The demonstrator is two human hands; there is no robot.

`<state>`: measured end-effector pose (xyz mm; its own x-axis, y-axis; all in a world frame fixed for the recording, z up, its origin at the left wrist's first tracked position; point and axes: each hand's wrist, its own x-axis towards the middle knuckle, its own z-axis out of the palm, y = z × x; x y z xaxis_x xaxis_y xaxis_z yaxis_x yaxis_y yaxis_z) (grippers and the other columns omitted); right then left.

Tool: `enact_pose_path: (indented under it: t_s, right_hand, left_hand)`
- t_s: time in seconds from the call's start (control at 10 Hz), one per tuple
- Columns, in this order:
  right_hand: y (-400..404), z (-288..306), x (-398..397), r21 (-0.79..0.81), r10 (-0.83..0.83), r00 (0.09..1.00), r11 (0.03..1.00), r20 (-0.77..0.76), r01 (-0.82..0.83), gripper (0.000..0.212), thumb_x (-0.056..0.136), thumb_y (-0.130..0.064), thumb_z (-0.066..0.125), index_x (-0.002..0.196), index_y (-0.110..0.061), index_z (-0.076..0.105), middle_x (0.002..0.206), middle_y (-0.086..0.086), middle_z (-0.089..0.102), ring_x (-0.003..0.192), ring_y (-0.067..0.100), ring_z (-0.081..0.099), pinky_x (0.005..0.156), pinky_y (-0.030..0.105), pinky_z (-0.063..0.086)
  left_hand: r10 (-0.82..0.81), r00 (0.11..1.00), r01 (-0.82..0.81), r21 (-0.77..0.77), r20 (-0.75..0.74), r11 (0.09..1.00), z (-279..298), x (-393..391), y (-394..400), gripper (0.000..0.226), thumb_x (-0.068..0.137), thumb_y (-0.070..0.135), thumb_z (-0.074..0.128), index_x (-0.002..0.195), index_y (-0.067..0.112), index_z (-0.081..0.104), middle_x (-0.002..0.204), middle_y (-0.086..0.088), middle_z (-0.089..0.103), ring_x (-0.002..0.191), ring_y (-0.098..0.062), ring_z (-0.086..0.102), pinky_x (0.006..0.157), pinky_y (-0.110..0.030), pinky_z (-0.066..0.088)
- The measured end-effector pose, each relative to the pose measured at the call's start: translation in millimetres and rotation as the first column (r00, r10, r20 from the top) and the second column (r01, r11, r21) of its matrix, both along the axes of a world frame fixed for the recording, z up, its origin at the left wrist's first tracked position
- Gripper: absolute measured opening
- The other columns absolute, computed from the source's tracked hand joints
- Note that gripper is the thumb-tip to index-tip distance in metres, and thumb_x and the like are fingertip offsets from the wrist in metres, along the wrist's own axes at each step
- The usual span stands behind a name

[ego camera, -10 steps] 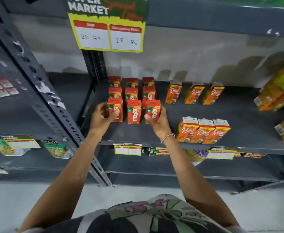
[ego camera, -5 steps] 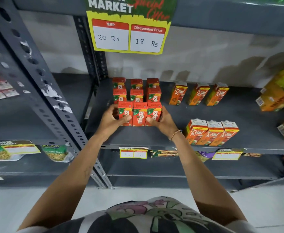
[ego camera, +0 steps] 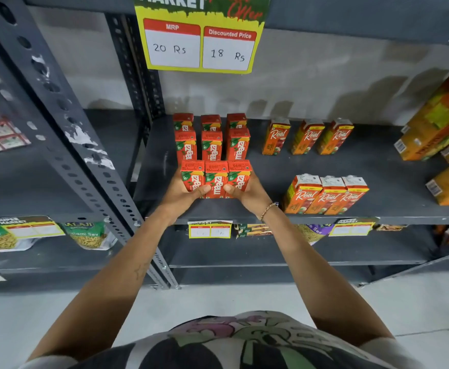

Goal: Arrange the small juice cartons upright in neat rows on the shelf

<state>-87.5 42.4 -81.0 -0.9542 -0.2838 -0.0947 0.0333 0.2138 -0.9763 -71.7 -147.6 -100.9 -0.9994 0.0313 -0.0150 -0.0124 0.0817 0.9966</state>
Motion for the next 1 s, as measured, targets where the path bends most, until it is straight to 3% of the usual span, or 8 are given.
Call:
enact_pose_path:
  t_s: [0.1, 0.2, 0.3, 0.5, 0.7, 0.8, 0.9, 1.0]
  right_hand:
    - [-0.7, -6.1, 12.6, 0.018, -0.037, 0.999, 0.999, -0.013, 0.037, 0.091, 0.058, -0.051, 0.07, 0.132, -0.009, 0.037, 0.11, -0.009, 0.061, 0.094, -0.012, 0.063, 0.078, 0.007, 0.051]
    - [0.0, -18.5, 22.5, 0.064, -0.062, 0.998, 0.996, 0.011, 0.061, 0.067, 0.077, -0.03, 0.072, 0.131, -0.008, 0.039, 0.122, 0.008, 0.061, 0.111, 0.013, 0.061, 0.099, 0.035, 0.05]
    - [0.4, -20.5, 27.0, 0.07, -0.065, 0.998, 0.995, 0.007, 0.065, 0.058, 0.083, -0.016, 0.069, 0.131, -0.008, 0.038, 0.126, 0.013, 0.059, 0.117, 0.023, 0.058, 0.102, 0.045, 0.047]
    - [-0.4, -14.9, 36.3, 0.085, -0.061, 0.998, 0.994, -0.006, 0.062, 0.057, 0.084, -0.011, 0.067, 0.132, -0.006, 0.037, 0.115, 0.002, 0.06, 0.103, 0.012, 0.061, 0.082, 0.016, 0.053]
    - [-5.0, -5.2, 43.4, 0.068, -0.094, 0.996, 0.993, -0.011, 0.094, 0.059, 0.084, -0.012, 0.067, 0.133, -0.007, 0.035, 0.12, 0.006, 0.058, 0.106, 0.014, 0.058, 0.088, 0.023, 0.052]
    - [0.8, 3.7, 50.2, 0.072, -0.094, 0.996, 0.993, 0.002, 0.094, 0.067, 0.083, -0.012, 0.069, 0.136, -0.009, 0.029, 0.12, 0.002, 0.054, 0.104, 0.007, 0.058, 0.096, 0.032, 0.05]
    - [3.6, 14.7, 65.3, 0.082, -0.128, 0.988, 0.988, -0.081, 0.134, 0.076, 0.084, -0.017, 0.068, 0.143, -0.013, 0.019, 0.133, 0.003, 0.046, 0.114, 0.001, 0.05, 0.1, 0.026, 0.044]
    - [3.0, 31.2, 82.4, 0.216, -0.239, 0.855, 0.904, -0.461, 0.369, 0.062, 0.096, -0.028, 0.048, 0.147, -0.01, 0.018, 0.155, 0.008, 0.025, 0.138, 0.007, 0.023, 0.113, 0.027, 0.024]
  left_hand:
    - [-0.008, 1.0, 0.008, 0.013, 0.023, 1.0, -4.0, 11.0, -1.5, 0.069, 0.073, 0.022, 0.077, 0.133, 0.012, 0.044, 0.115, 0.001, 0.066, 0.104, -0.008, 0.065, 0.082, -0.022, 0.053]
    - [-0.027, 0.998, 0.026, 0.018, 0.056, 0.999, -7.9, 24.7, -5.8, 0.075, 0.07, 0.029, 0.077, 0.133, 0.009, 0.043, 0.118, -0.005, 0.065, 0.107, -0.014, 0.064, 0.085, -0.027, 0.053]
    - [-0.047, 0.997, 0.046, 0.025, 0.064, 0.999, -9.4, 29.5, -7.9, 0.075, 0.071, 0.03, 0.08, 0.133, 0.008, 0.043, 0.119, -0.007, 0.066, 0.108, -0.017, 0.064, 0.084, -0.028, 0.053]
    - [-0.053, 0.997, 0.052, 0.012, 0.059, 0.999, -8.1, 35.2, -7.5, 0.077, 0.068, 0.034, 0.08, 0.132, 0.008, 0.045, 0.118, -0.007, 0.066, 0.107, -0.02, 0.065, 0.083, -0.03, 0.054]
    - [-0.016, 0.999, 0.016, -0.009, 0.042, 1.0, -1.8, 41.4, -5.6, 0.078, 0.07, 0.033, 0.081, 0.134, 0.013, 0.042, 0.119, -0.004, 0.066, 0.107, -0.016, 0.065, 0.084, -0.031, 0.055]
    - [0.014, 0.999, -0.012, -0.069, 0.038, 0.998, 0.4, 52.6, -2.9, 0.082, 0.074, 0.033, 0.079, 0.141, 0.016, 0.034, 0.124, 0.002, 0.061, 0.109, -0.002, 0.061, 0.086, -0.021, 0.05]
    - [0.147, 0.986, -0.154, -0.103, -0.076, 0.983, 7.4, 71.9, 5.7, 0.081, 0.084, 0.031, 0.07, 0.149, 0.016, 0.023, 0.139, 0.004, 0.049, 0.121, 0.006, 0.049, 0.093, -0.011, 0.041]
    - [0.314, 0.817, -0.479, -0.265, -0.484, 0.837, 27.7, 90.7, 19.3, 0.069, 0.097, 0.031, 0.052, 0.153, 0.01, 0.016, 0.159, 0.002, 0.016, 0.147, -0.011, 0.01, 0.119, -0.029, 0.012]
